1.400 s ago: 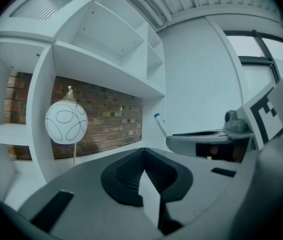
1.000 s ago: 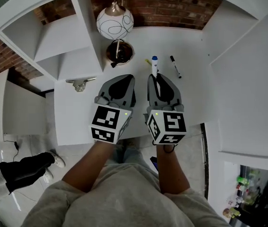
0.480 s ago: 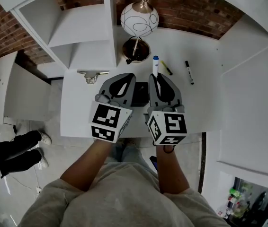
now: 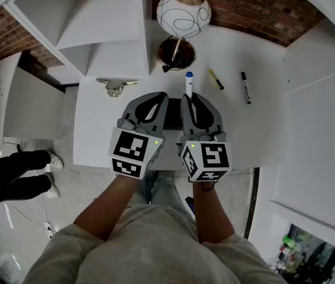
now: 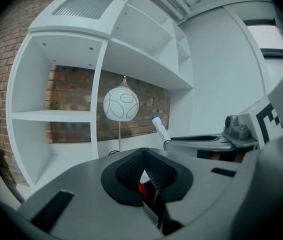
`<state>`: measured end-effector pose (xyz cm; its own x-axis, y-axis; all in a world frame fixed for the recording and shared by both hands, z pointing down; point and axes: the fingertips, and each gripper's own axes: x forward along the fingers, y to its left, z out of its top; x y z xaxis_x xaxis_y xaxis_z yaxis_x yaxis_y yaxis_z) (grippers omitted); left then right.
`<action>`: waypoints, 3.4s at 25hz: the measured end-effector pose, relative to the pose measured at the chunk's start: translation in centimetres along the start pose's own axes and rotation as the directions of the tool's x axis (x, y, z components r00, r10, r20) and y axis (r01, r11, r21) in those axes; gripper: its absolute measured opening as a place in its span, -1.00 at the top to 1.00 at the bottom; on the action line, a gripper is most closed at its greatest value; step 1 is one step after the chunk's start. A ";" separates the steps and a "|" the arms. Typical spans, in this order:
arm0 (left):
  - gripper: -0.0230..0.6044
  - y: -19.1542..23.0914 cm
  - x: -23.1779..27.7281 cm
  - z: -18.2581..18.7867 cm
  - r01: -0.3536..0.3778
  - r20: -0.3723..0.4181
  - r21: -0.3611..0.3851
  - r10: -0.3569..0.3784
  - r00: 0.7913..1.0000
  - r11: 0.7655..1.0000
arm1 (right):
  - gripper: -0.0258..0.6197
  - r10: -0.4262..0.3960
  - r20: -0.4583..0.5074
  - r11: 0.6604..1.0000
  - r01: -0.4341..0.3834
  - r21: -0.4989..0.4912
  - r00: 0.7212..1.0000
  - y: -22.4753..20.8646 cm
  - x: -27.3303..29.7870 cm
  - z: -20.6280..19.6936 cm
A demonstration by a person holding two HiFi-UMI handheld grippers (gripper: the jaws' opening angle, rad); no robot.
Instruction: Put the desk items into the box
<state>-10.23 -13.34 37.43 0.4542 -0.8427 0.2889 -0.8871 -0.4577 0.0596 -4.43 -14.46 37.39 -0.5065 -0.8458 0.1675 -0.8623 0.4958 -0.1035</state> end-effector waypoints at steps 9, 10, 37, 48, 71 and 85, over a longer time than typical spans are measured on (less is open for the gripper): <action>0.90 1.0 1.2 -3.0 -0.017 -0.044 -0.034 0.015 0.999 0.999 | 0.69 0.075 -0.048 0.996 -0.078 -0.046 0.996 1.1 1.6 -3.7; 0.90 1.1 1.2 -3.2 -0.020 -0.048 -0.037 0.018 0.999 0.999 | 0.69 0.081 -0.055 0.995 -0.084 -0.054 0.995 1.3 1.8 -4.1; 0.90 2.6 0.1 -5.1 -0.066 -0.080 -0.068 0.060 0.995 0.995 | 0.63 0.095 -0.589 0.931 -0.281 -0.232 0.803 3.9 2.8 -10.7; 0.90 1.8 -0.3 -4.8 -0.050 -0.079 -0.063 0.045 0.996 0.997 | 0.58 0.083 -0.416 0.979 -0.151 -0.135 0.905 3.3 2.5 -8.2; 0.90 -2.1 -4.5 7.5 -0.021 0.145 0.073 0.010 0.989 0.997 | 0.86 -0.128 0.052 0.977 0.135 -0.164 0.990 1.2 -5.7 8.0; 0.90 -4.8 -11.8 9.5 -0.030 0.187 0.075 0.015 0.982 0.997 | 0.87 -0.074 0.102 0.981 0.091 -0.173 0.992 5.4 -12.7 10.9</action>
<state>-10.60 -3.89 24.62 0.4478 -0.8879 0.1059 -0.8917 -0.4522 -0.0209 -2.59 -3.15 24.04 -0.4378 -0.8960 0.0742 -0.8926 0.4431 0.0834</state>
